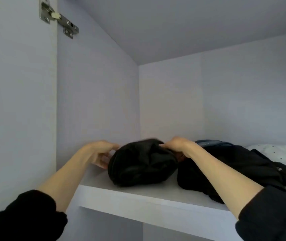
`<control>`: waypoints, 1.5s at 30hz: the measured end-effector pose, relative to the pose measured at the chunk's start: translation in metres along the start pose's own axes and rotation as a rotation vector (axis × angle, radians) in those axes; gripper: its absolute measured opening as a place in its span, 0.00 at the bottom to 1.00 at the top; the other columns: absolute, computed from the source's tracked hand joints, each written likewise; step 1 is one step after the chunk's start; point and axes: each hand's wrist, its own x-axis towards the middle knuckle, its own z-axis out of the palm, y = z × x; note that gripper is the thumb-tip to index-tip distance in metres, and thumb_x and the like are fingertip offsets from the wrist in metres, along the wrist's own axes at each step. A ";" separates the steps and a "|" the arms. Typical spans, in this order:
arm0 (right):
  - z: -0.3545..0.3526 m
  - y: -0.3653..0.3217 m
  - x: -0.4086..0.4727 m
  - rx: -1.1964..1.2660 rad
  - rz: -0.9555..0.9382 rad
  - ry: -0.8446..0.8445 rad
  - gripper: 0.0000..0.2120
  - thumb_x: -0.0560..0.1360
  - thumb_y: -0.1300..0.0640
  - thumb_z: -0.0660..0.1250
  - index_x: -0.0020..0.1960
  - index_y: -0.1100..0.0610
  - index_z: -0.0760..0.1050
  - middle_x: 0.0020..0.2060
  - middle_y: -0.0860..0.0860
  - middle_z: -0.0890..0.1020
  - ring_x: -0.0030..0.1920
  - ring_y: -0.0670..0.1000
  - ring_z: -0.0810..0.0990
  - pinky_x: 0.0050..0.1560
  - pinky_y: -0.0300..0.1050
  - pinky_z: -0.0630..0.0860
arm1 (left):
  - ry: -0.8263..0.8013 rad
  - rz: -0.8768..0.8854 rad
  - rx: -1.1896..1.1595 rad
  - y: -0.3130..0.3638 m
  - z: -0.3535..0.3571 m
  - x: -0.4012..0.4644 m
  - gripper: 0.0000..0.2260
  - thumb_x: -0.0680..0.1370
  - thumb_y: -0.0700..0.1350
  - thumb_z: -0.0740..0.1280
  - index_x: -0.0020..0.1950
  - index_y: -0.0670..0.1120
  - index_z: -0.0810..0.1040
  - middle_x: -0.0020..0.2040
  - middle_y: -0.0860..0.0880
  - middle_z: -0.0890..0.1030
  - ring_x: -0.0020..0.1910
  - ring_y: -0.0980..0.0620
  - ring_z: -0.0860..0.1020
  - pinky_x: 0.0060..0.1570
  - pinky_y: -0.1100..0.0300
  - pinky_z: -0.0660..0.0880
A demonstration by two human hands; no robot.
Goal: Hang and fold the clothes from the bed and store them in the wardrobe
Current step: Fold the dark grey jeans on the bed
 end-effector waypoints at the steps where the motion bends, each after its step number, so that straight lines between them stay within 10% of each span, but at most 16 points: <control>1: 0.001 0.001 0.005 -0.124 -0.009 0.015 0.14 0.78 0.55 0.62 0.36 0.60 0.71 0.33 0.55 0.76 0.29 0.51 0.74 0.25 0.37 0.70 | -0.004 0.048 0.095 0.005 0.003 -0.003 0.18 0.79 0.54 0.61 0.62 0.43 0.74 0.50 0.44 0.76 0.47 0.46 0.76 0.58 0.49 0.74; 8: -0.026 0.004 0.010 -0.232 -0.062 -0.042 0.13 0.78 0.49 0.62 0.40 0.54 0.78 0.37 0.47 0.80 0.38 0.46 0.76 0.38 0.40 0.69 | -0.268 0.570 0.511 0.058 0.050 -0.061 0.27 0.77 0.65 0.50 0.72 0.56 0.66 0.68 0.62 0.67 0.70 0.61 0.62 0.62 0.67 0.56; 18: -0.029 0.045 0.010 -0.714 -0.004 -0.051 0.24 0.81 0.45 0.52 0.72 0.56 0.66 0.72 0.53 0.66 0.71 0.53 0.65 0.71 0.44 0.59 | -0.136 0.466 1.007 0.063 0.052 -0.051 0.19 0.79 0.54 0.61 0.71 0.58 0.68 0.71 0.52 0.70 0.69 0.50 0.68 0.65 0.62 0.61; 27: -0.025 0.056 0.020 -0.658 0.005 -0.045 0.24 0.82 0.46 0.52 0.73 0.57 0.65 0.72 0.53 0.66 0.71 0.54 0.65 0.70 0.45 0.59 | 0.149 0.286 1.125 0.026 0.038 0.000 0.19 0.82 0.47 0.55 0.71 0.63 0.64 0.71 0.49 0.69 0.69 0.45 0.67 0.67 0.50 0.66; 33: -0.031 0.042 0.041 -0.905 -0.066 0.117 0.22 0.80 0.48 0.57 0.68 0.59 0.70 0.66 0.56 0.73 0.64 0.57 0.72 0.60 0.44 0.68 | -0.062 0.295 1.274 0.046 0.030 -0.005 0.19 0.81 0.45 0.56 0.72 0.58 0.65 0.72 0.52 0.67 0.70 0.49 0.66 0.68 0.58 0.61; 37: -0.019 0.031 0.078 -0.998 -0.180 0.088 0.25 0.80 0.55 0.57 0.76 0.54 0.57 0.73 0.56 0.63 0.71 0.57 0.64 0.70 0.49 0.63 | -0.078 0.487 0.923 0.051 0.043 -0.009 0.22 0.79 0.37 0.53 0.72 0.53 0.67 0.73 0.50 0.66 0.72 0.51 0.63 0.68 0.66 0.55; 42: 0.001 0.025 0.112 -1.030 -0.201 -0.164 0.23 0.80 0.58 0.56 0.74 0.52 0.61 0.69 0.55 0.70 0.66 0.57 0.70 0.66 0.50 0.67 | -0.082 0.484 1.146 0.034 0.068 0.005 0.26 0.75 0.67 0.55 0.73 0.67 0.57 0.77 0.58 0.55 0.76 0.51 0.53 0.72 0.44 0.51; 45: 0.002 0.018 0.119 -1.056 -0.178 -0.210 0.20 0.81 0.56 0.55 0.73 0.53 0.63 0.68 0.55 0.70 0.66 0.56 0.70 0.65 0.45 0.67 | -0.023 0.474 1.238 0.025 0.072 0.010 0.29 0.73 0.67 0.59 0.72 0.69 0.52 0.78 0.57 0.50 0.77 0.49 0.47 0.69 0.34 0.46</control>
